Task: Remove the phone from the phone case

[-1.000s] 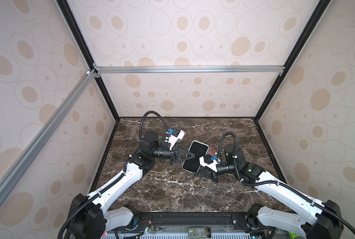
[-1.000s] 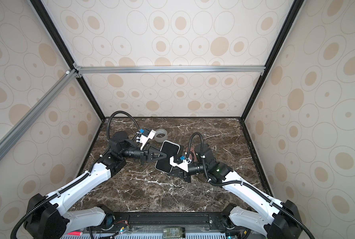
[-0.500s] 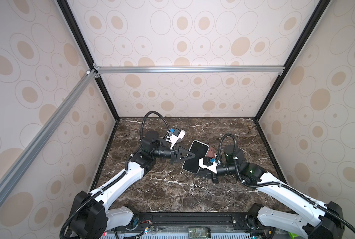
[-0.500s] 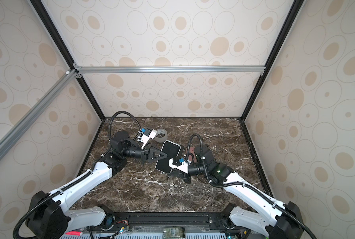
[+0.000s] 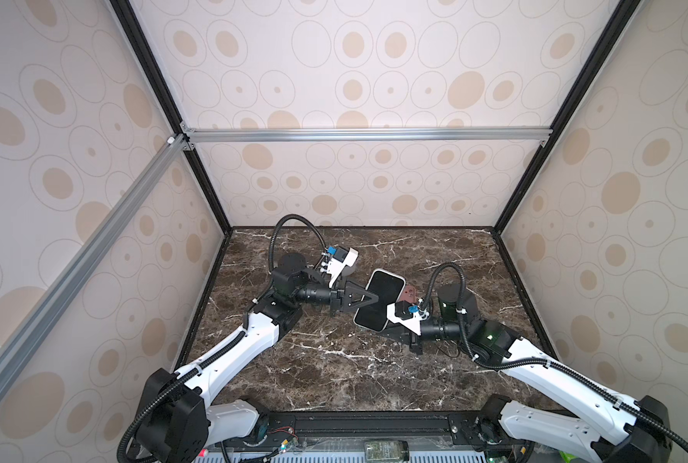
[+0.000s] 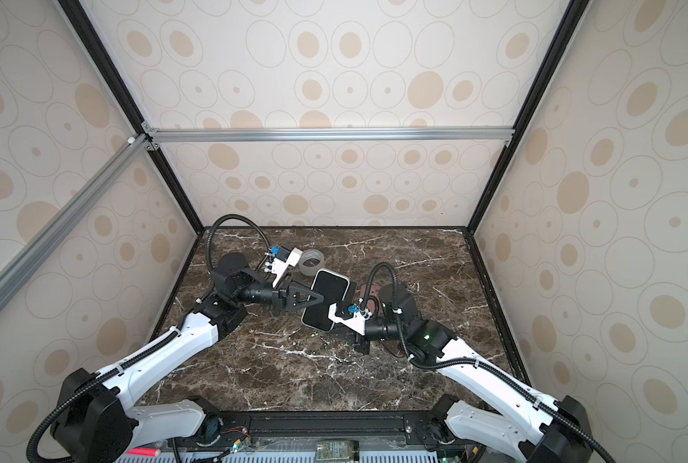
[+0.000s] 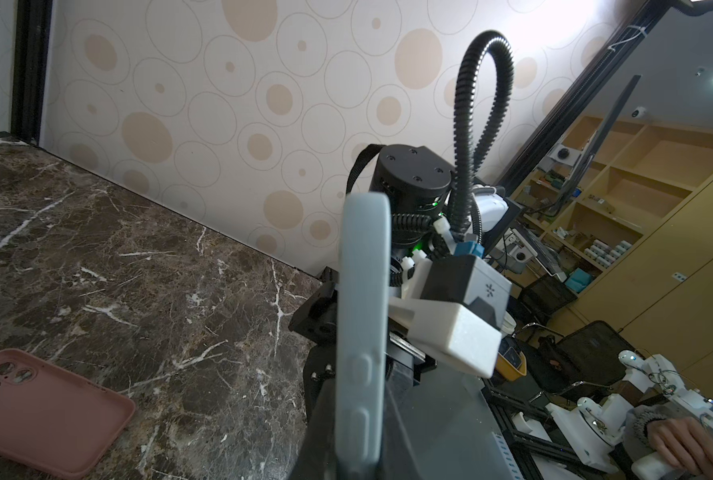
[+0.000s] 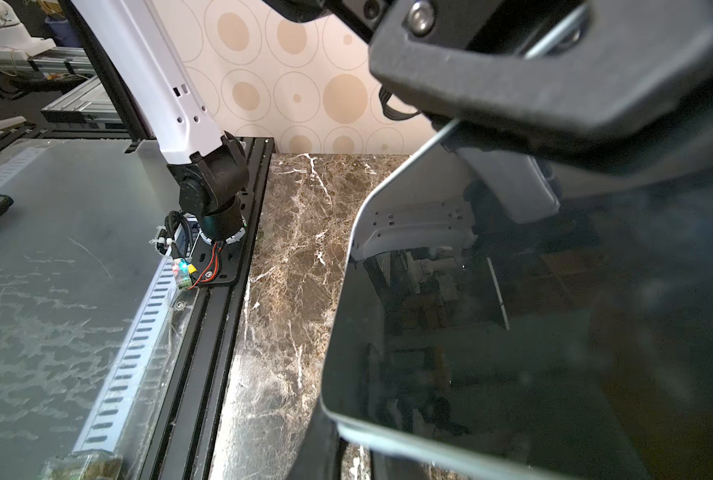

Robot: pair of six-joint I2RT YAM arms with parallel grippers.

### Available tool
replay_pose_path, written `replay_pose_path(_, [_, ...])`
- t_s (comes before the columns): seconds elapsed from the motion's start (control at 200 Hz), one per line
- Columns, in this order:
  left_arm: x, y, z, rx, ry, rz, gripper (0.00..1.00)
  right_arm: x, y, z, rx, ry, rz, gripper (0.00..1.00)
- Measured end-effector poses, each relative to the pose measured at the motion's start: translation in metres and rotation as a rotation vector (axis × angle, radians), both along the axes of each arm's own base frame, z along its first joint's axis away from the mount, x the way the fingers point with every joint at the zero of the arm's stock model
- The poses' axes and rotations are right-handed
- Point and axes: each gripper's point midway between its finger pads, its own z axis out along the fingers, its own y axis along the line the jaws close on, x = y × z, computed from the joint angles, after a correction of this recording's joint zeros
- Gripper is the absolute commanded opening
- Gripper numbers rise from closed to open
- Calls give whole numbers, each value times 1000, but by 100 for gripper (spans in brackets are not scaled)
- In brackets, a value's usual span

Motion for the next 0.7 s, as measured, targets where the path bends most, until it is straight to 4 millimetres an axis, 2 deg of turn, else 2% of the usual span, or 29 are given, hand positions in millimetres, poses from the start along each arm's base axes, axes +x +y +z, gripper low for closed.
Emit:
replay_pose_path(0.34, [6, -2, -1, -7, -11, 18, 0, 12, -3, -3, -11, 21, -83, 0])
replay_pose_path(0.7, [17, -3, -4, -2, 4, 69, 0, 37, -11, -9, -42, -48, -221, 0])
